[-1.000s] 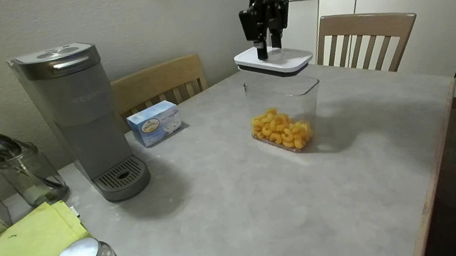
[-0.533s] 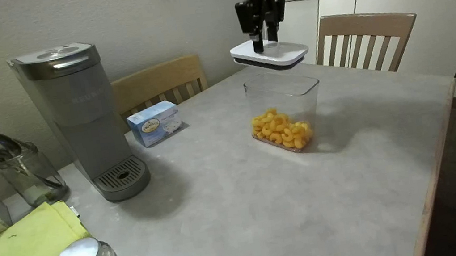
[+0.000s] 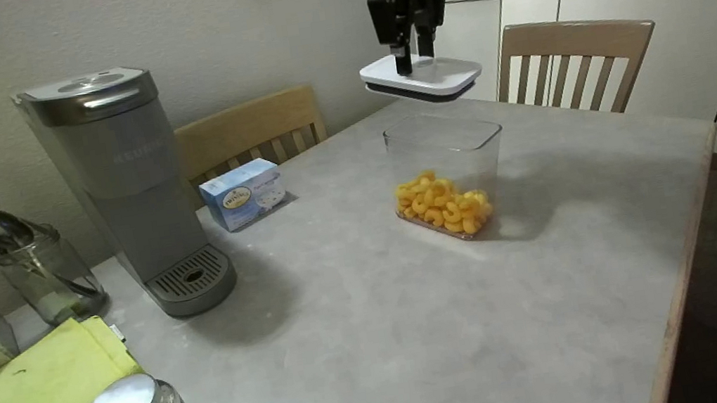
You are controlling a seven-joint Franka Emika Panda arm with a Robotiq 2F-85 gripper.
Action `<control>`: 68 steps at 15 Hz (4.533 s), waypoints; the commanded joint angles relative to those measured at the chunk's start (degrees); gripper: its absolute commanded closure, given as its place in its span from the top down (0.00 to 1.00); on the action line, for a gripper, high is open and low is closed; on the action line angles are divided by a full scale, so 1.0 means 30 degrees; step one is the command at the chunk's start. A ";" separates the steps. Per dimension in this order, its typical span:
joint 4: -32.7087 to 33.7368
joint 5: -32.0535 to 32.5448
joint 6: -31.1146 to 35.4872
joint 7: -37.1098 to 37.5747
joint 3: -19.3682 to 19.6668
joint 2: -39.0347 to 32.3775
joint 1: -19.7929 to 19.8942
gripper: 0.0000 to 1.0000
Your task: Press the button atop the lid then pick up the lid and put it on the table
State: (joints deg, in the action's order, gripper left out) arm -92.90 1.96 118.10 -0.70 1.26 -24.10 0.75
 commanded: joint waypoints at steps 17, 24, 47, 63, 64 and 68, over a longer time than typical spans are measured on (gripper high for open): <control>0.2367 -0.1206 0.0052 -0.8462 0.0679 -0.0337 0.4694 0.29; 0.1351 -0.2225 0.1956 -0.9442 0.0713 -0.0899 0.5602 0.29; -0.2307 -0.1959 0.5386 -0.9984 0.0242 -0.3713 0.5873 0.29; -0.2174 -0.1878 0.5609 -0.9857 0.0139 -0.4784 0.6059 0.41; -0.2212 -0.1890 0.5578 -0.9835 0.0139 -0.4709 0.6061 0.73; -0.2339 -0.1941 0.5512 -0.9728 0.0145 -0.4312 0.6044 0.98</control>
State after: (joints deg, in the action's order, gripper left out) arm -99.25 -3.89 134.04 -28.95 2.90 -38.29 17.48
